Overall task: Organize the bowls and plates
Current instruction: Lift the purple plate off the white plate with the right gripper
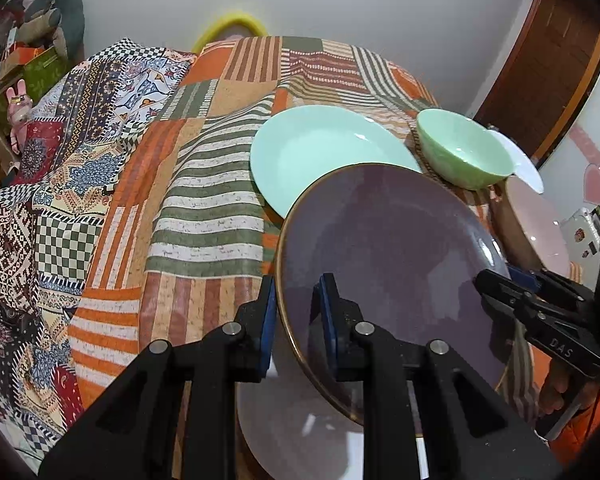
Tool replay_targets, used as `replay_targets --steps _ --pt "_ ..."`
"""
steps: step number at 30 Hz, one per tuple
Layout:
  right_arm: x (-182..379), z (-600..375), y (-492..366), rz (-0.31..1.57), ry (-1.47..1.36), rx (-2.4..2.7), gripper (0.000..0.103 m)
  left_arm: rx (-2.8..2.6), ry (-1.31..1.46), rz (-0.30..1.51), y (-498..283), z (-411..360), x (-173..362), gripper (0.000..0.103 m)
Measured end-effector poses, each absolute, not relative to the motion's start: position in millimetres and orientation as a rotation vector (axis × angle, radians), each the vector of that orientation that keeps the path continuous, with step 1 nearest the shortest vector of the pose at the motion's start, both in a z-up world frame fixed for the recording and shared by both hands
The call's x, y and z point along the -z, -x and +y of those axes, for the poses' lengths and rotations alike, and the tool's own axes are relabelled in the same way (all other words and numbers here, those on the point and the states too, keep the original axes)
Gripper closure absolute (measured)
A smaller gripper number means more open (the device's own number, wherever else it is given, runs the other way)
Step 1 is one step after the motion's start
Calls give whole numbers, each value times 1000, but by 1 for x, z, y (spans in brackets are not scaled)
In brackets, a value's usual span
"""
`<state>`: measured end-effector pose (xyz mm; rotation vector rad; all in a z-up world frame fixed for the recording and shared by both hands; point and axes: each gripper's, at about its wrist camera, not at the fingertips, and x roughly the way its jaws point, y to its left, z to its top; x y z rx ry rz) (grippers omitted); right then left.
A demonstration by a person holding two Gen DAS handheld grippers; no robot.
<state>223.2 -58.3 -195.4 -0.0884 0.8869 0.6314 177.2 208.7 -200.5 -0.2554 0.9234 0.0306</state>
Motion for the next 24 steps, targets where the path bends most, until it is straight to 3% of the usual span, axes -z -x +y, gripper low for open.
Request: replay_targets --steps 24 --pt "153 -110 -171 817 77 -604 74 37 228 873 -105 138 147 83"
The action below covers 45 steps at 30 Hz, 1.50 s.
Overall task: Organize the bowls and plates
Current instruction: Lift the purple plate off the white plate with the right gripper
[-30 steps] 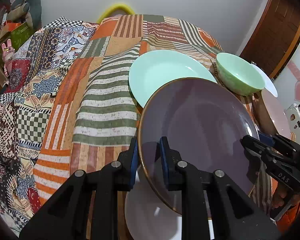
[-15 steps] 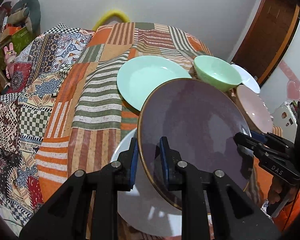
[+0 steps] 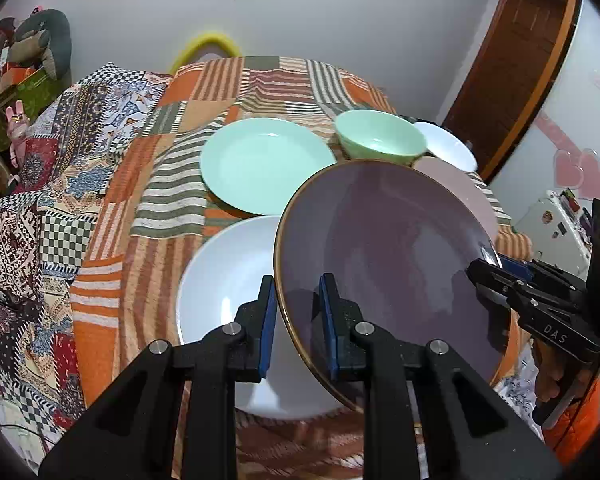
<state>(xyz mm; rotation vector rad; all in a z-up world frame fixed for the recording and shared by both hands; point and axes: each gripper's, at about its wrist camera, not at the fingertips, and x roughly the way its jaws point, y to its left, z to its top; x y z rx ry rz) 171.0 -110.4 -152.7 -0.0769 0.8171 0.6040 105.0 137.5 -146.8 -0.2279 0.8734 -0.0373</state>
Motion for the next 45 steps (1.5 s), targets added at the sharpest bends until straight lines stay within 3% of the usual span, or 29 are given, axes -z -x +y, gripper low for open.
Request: replay_targets --steps 20,45 --pt "166 -174 -134 843 9 -508 74 126 178 951 -85 62 158 83" --pt "207 -236 -136 942 -67 -416 74 176 64 1121 -130 -7 216 82"
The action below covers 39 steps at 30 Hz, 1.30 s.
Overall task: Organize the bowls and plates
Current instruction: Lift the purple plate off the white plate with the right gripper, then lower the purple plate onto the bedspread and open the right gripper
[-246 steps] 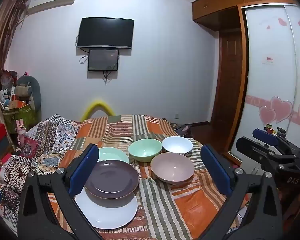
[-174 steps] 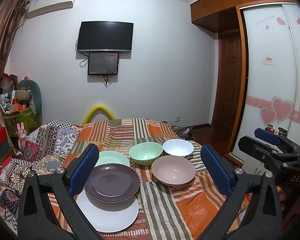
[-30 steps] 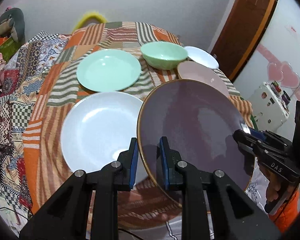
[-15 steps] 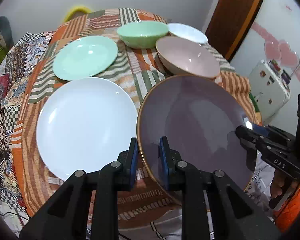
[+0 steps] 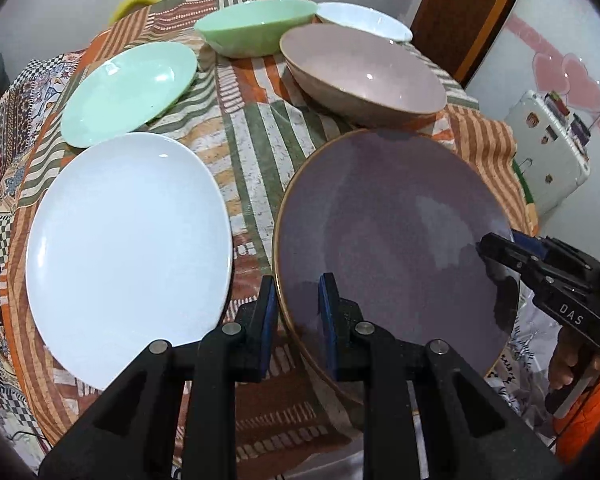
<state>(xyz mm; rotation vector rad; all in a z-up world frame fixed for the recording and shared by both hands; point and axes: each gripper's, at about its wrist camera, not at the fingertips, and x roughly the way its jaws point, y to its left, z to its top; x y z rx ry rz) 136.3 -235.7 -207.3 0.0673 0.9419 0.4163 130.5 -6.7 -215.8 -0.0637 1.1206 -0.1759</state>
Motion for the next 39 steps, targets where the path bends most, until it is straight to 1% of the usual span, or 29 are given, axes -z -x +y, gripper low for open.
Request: replay_targets --steps 5,14,20,24,29,31,32,33,36,37,39 --pt "216 -239 -139 966 -75 -404 74 177 69 1145 -135 -9 227 82" --pt "219 -237 -142 971 -73 -409 74 179 84 1143 -134 -6 232 82" --pt "216 -236 -144 973 -57 -405 72 168 80 1149 -132 -7 228 82" --pt "208 -238 -143 958 -56 -394 67 164 79 1117 -127 -7 216 81" --pt "191 -242 -138 929 -71 -395 64 181 76 1056 -117 -10 192 74" --pt "181 -240 -134 905 -68 -401 63 191 75 1031 -113 -11 183 68" --pt "176 -239 -132 893 -64 -405 62 195 76 1014 -109 -11 178 63" --pt "172 -238 -131 881 -61 -408 60 199 77 997 -107 -10 172 60" --pt "154 -232 -124 827 -39 -416 52 199 86 949 -99 -5 156 55" --pt "152 -231 -122 813 -36 -420 51 196 96 933 -96 -2 151 53" --pt "143 -225 -119 788 -33 -429 46 183 119 903 -90 7 142 48"
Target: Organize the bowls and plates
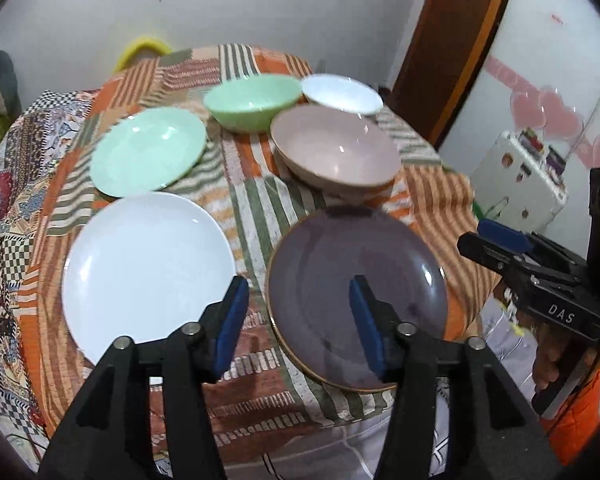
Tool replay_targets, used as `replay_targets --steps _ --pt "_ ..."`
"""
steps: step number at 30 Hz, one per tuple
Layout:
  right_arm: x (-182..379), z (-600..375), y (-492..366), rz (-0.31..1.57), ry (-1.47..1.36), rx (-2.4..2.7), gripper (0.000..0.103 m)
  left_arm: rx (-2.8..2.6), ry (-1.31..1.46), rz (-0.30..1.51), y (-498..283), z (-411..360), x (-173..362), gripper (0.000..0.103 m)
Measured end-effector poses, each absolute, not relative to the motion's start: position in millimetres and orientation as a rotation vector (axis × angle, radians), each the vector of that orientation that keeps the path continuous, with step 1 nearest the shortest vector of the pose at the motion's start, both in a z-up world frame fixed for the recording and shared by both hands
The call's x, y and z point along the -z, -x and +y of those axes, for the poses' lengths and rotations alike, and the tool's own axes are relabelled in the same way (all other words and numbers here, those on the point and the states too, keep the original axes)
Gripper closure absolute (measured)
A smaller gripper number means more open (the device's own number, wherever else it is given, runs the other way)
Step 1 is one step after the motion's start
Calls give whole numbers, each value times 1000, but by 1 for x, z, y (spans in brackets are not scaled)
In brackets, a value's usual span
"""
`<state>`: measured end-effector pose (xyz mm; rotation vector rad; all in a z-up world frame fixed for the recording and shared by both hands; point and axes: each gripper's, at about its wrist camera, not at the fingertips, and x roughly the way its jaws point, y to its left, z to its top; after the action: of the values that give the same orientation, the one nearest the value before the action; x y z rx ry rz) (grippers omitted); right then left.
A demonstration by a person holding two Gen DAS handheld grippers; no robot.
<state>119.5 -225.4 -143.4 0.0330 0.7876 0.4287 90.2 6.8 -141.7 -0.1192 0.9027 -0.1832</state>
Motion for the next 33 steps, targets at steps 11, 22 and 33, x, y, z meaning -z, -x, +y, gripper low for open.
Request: replay_targets --steps 11,22,33 --pt "126 -169 -121 736 -13 -539 41 25 174 810 -64 77 124 34" --pt "141 -108 -133 778 41 -624 41 -133 257 867 -51 165 159 34" --pt "183 -63 -150 898 99 -672 41 -146 325 899 -66 206 199 58"
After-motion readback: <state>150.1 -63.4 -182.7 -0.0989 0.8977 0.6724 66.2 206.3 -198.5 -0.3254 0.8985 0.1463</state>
